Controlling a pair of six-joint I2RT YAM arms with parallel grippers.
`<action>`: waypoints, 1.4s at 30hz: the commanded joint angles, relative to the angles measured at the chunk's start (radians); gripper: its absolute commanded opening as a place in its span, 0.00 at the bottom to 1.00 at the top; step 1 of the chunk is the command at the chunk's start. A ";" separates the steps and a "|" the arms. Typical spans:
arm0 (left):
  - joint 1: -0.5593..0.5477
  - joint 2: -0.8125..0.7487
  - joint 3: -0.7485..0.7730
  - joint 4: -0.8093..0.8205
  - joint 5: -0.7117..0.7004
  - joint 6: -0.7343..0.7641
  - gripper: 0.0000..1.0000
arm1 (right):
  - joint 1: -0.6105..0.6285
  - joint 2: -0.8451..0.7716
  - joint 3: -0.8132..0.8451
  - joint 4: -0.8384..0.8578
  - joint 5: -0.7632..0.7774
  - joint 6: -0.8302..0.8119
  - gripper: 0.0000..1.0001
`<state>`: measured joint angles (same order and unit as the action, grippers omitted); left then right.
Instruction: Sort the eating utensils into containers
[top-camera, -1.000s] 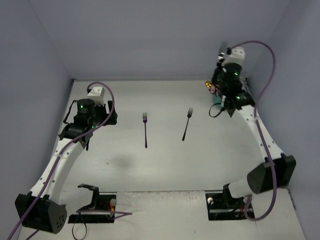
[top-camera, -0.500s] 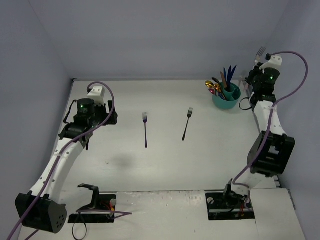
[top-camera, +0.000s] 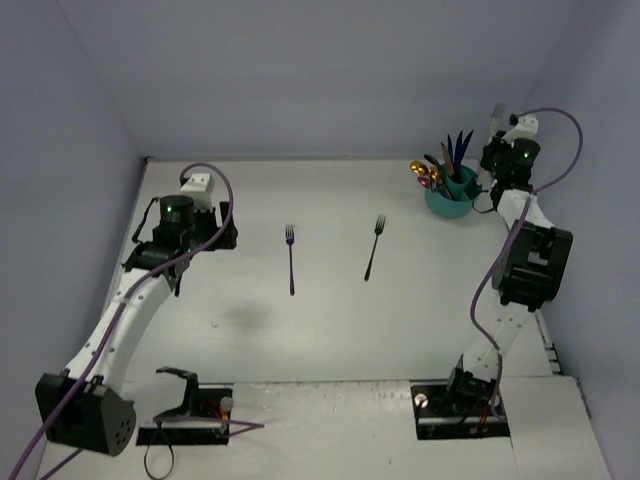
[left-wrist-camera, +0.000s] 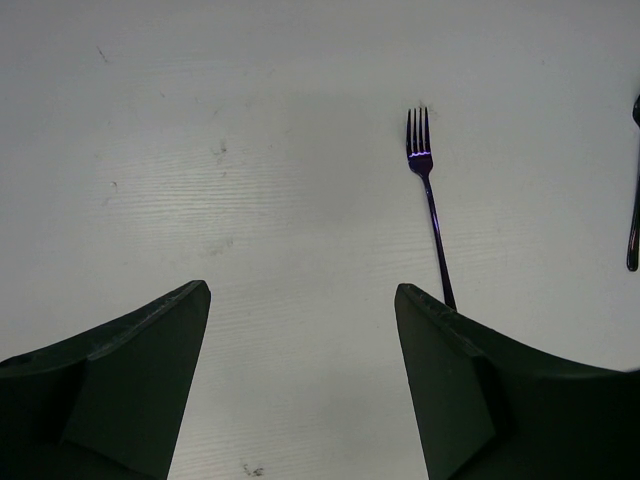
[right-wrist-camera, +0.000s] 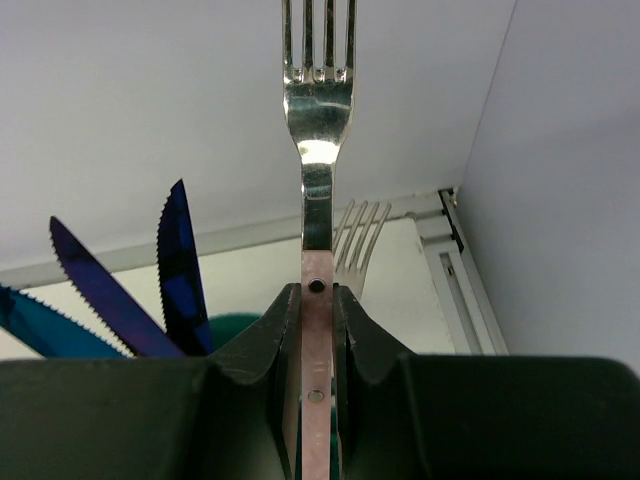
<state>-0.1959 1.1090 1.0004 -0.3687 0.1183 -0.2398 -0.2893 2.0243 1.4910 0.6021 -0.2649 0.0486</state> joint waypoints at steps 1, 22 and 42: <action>0.006 0.009 0.035 0.042 0.017 -0.009 0.72 | -0.008 0.010 0.022 0.210 -0.037 0.011 0.00; 0.004 -0.018 0.023 0.063 0.017 -0.012 0.72 | -0.005 -0.046 -0.267 0.395 -0.025 0.104 0.05; 0.005 -0.041 0.023 0.070 0.047 -0.022 0.72 | 0.096 -0.441 -0.368 0.083 0.150 0.080 0.42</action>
<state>-0.1959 1.0966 1.0004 -0.3609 0.1411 -0.2447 -0.2490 1.7388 1.1007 0.7826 -0.2137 0.1496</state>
